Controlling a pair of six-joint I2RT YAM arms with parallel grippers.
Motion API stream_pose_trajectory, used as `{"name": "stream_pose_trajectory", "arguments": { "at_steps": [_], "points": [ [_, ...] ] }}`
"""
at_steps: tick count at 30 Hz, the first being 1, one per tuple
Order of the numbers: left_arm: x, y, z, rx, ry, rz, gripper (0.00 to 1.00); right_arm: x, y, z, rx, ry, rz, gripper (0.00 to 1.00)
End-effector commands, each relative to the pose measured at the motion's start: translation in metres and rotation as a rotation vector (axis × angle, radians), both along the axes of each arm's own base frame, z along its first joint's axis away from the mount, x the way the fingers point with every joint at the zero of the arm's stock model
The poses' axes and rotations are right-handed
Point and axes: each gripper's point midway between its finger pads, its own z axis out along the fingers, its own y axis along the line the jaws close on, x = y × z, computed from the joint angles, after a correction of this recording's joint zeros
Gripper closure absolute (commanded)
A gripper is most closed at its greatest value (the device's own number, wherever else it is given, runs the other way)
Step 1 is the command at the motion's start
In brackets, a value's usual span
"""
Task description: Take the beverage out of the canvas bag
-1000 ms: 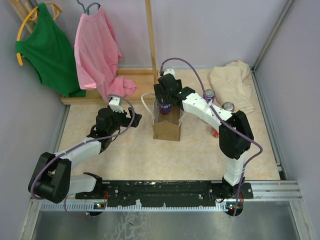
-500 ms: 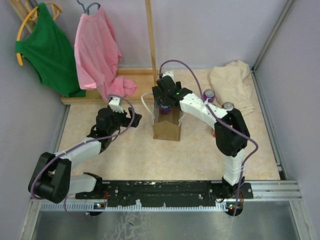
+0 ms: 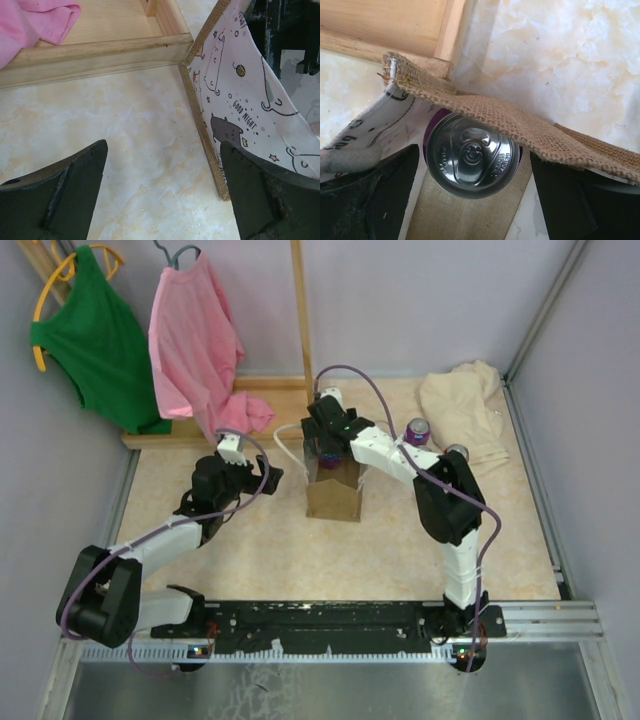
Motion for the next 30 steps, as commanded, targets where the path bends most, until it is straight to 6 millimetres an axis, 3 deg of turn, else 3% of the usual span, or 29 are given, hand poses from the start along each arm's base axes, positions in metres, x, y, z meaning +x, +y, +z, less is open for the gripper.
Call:
{"name": "stream_pose_trajectory", "arguments": {
  "at_steps": [1,9,13,18,23,24,25,26,30],
  "points": [
    [0.001,-0.002,0.011,0.000,-0.033,-0.006,0.00,0.021,0.012,0.022,0.062,-0.079,-0.019,0.09],
    [0.001,-0.002,0.010,0.003,-0.032,-0.005,0.00,0.022,0.014,0.008,0.053,-0.062,-0.017,0.19],
    [0.001,-0.002,0.010,0.002,-0.032,-0.005,0.00,0.022,0.011,0.004,0.041,-0.066,-0.030,0.36],
    [0.001,-0.002,0.009,0.001,-0.030,-0.006,0.00,0.024,0.002,0.007,0.021,-0.098,-0.052,0.69],
    [0.001,-0.002,0.010,0.000,-0.031,-0.007,0.00,0.025,0.005,0.024,0.056,-0.145,-0.034,0.76],
    [0.001,-0.003,0.010,-0.001,-0.031,-0.007,0.00,0.025,0.005,0.029,0.063,-0.158,-0.028,0.80],
    [0.000,-0.003,0.010,-0.001,-0.032,-0.008,0.00,0.026,0.006,0.034,0.070,-0.170,-0.023,0.96],
    [0.000,-0.002,0.011,-0.002,-0.034,-0.007,0.00,0.026,0.005,0.042,0.079,-0.187,-0.024,1.00],
    [0.000,-0.001,0.012,0.000,-0.038,-0.004,0.00,0.026,0.008,0.070,0.106,-0.232,0.003,1.00]
  ]
}}
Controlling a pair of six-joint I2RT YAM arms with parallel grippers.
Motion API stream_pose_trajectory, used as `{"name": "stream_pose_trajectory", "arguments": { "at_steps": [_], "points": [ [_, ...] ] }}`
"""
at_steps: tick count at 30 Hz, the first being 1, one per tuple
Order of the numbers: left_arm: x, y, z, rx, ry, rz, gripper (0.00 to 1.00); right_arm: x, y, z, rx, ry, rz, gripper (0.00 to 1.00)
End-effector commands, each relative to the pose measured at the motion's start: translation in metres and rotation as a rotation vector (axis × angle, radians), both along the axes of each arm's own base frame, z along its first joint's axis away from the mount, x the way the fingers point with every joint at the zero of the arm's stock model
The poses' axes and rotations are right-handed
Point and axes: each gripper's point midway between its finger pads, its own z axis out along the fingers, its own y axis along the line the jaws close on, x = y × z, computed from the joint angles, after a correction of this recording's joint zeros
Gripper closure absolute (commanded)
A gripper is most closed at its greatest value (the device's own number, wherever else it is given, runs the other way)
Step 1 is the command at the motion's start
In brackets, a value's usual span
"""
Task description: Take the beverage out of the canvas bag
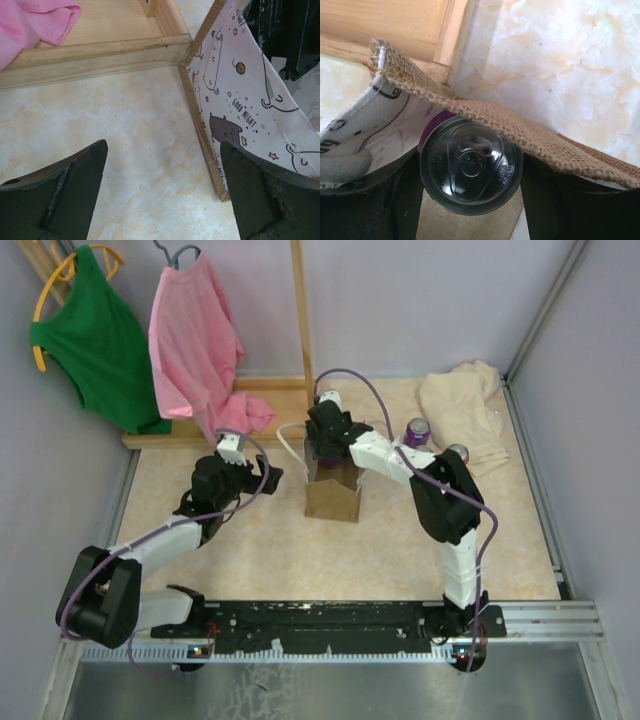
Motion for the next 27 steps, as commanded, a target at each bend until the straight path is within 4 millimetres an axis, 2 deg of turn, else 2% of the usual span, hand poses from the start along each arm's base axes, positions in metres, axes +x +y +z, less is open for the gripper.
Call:
{"name": "stream_pose_trajectory", "arguments": {
  "at_steps": [1,3,9,18,23,25,27],
  "points": [
    [0.000,-0.002,0.011,0.000,-0.035,-0.004,0.00,0.017,0.007,0.088,0.111,-0.194,0.011,1.00],
    [0.000,-0.001,0.011,-0.002,-0.035,-0.004,0.00,0.015,0.009,0.103,0.125,-0.205,0.024,1.00],
    [-0.001,-0.003,0.011,-0.009,-0.034,-0.013,0.00,0.005,0.017,0.164,0.171,-0.286,0.065,1.00],
    [0.000,-0.003,0.017,-0.012,-0.050,-0.012,0.00,-0.012,0.010,0.246,0.256,-0.401,0.081,1.00],
    [0.000,-0.003,0.017,-0.013,-0.048,-0.012,0.00,-0.022,-0.015,0.305,0.241,-0.514,0.032,1.00],
    [-0.001,-0.004,0.015,-0.014,-0.045,-0.016,0.00,-0.032,-0.038,0.338,0.229,-0.576,-0.017,1.00],
    [-0.001,-0.004,0.015,-0.017,-0.044,-0.016,0.00,-0.037,-0.060,0.356,0.190,-0.620,-0.079,1.00]
  ]
}}
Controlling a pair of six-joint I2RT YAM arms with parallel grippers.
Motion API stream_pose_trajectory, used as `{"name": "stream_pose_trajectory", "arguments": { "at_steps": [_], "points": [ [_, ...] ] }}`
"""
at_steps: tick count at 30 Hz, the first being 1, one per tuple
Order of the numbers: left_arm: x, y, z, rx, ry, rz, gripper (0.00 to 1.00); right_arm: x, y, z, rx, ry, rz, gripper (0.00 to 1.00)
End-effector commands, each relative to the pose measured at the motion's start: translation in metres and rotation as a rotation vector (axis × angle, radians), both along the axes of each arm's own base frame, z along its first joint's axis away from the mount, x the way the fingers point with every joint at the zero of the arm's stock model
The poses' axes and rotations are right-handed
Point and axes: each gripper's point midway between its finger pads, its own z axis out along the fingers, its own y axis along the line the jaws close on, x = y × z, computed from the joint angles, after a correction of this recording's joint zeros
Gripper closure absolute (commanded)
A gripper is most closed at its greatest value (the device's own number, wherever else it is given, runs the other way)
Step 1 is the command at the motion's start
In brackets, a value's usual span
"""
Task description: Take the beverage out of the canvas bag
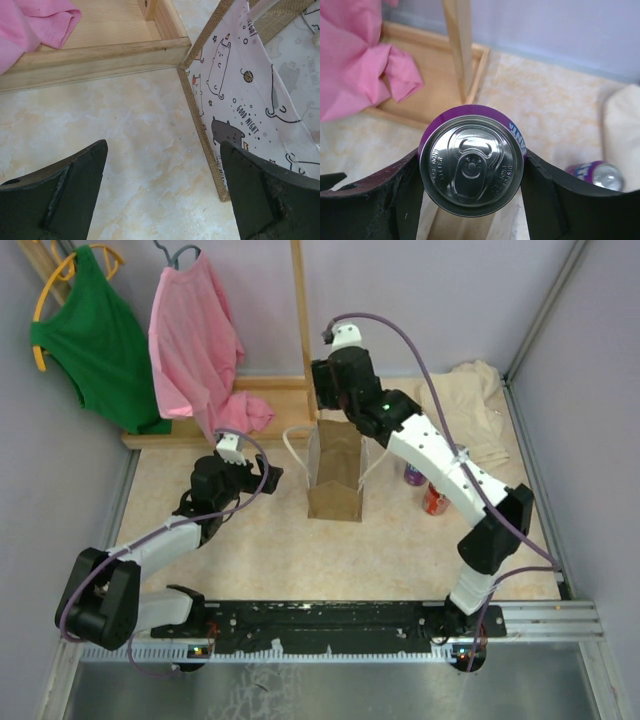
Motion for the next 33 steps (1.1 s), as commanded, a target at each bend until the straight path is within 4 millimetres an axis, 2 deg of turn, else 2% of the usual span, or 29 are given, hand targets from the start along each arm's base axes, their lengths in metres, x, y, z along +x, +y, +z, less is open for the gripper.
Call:
{"name": "stream_pose_trajectory", "arguments": {
  "at_steps": [1,6,9,12,15,17,22,23,28,33],
  "points": [
    [-0.001,-0.005,0.011,-0.014,-0.033,-0.018,0.00,-0.022,-0.065,0.145,0.091,-0.313,-0.181,1.00],
    [-0.002,-0.005,0.010,-0.018,-0.032,-0.020,0.00,-0.035,-0.123,0.156,0.041,-0.352,-0.360,1.00],
    [-0.002,-0.005,0.010,-0.019,-0.032,-0.021,0.00,-0.044,-0.156,0.152,0.059,-0.341,-0.434,1.00],
    [-0.002,-0.005,0.011,-0.019,-0.035,-0.022,0.00,-0.055,-0.187,0.141,0.075,-0.321,-0.498,1.00],
    [-0.002,-0.005,0.011,-0.018,-0.035,-0.020,0.00,-0.069,-0.206,0.120,0.060,-0.283,-0.530,1.00],
    [-0.002,-0.005,0.011,-0.018,-0.035,-0.021,0.00,-0.079,-0.211,0.102,0.036,-0.234,-0.523,1.00],
    [-0.003,-0.005,0.010,-0.019,-0.033,-0.022,0.00,-0.104,-0.201,0.043,0.037,-0.061,-0.426,1.00],
    [-0.004,-0.005,0.009,-0.019,-0.031,-0.023,0.00,-0.108,-0.200,0.037,0.049,-0.042,-0.418,1.00],
    [-0.005,-0.004,0.010,-0.018,-0.031,-0.022,0.00,-0.135,-0.199,-0.024,0.040,0.088,-0.366,1.00],
    [-0.005,-0.006,0.006,-0.024,-0.019,-0.027,0.00,-0.146,-0.186,-0.060,0.063,0.148,-0.282,1.00]
  ]
}}
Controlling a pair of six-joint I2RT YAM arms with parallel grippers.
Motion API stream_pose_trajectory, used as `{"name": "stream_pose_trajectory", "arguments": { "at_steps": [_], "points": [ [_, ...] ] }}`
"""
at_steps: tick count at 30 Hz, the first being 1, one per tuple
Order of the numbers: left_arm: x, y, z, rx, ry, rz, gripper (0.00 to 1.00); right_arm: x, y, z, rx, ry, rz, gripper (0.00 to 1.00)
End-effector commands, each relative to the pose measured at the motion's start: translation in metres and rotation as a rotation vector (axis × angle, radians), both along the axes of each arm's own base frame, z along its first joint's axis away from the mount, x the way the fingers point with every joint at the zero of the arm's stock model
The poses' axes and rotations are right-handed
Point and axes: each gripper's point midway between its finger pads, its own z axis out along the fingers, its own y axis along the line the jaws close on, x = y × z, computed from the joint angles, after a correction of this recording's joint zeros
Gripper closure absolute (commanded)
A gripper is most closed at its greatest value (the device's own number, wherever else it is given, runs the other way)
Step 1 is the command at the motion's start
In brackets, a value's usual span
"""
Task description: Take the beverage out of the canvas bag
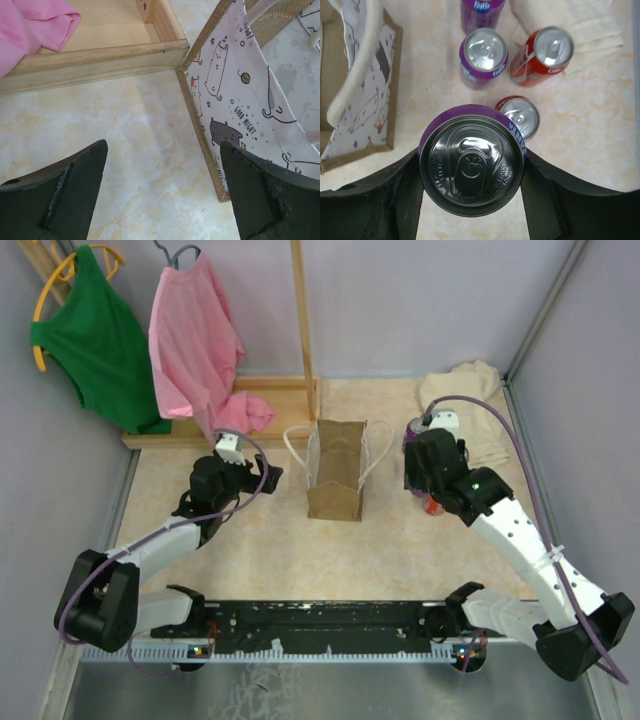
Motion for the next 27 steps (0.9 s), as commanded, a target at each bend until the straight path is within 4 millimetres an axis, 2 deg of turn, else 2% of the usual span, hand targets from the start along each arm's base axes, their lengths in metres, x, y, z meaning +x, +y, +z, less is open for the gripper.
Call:
{"name": "stream_pose_trajectory", "arguments": {
  "at_steps": [1,9,17,27],
  "points": [
    [-0.004,-0.007,0.002,-0.020,-0.008,-0.031,0.00,0.004,0.021,0.015,0.149,-0.101,0.055,1.00],
    [-0.001,-0.007,0.002,-0.018,-0.007,-0.027,0.00,0.015,0.044,-0.024,0.172,-0.040,0.115,1.00],
    [-0.001,-0.006,-0.003,-0.005,0.001,-0.021,0.00,0.031,0.048,-0.068,0.121,-0.004,0.101,1.00],
    [0.000,-0.005,-0.004,0.002,0.004,-0.014,0.00,0.049,0.048,-0.091,0.080,-0.027,0.069,1.00]
  ]
}}
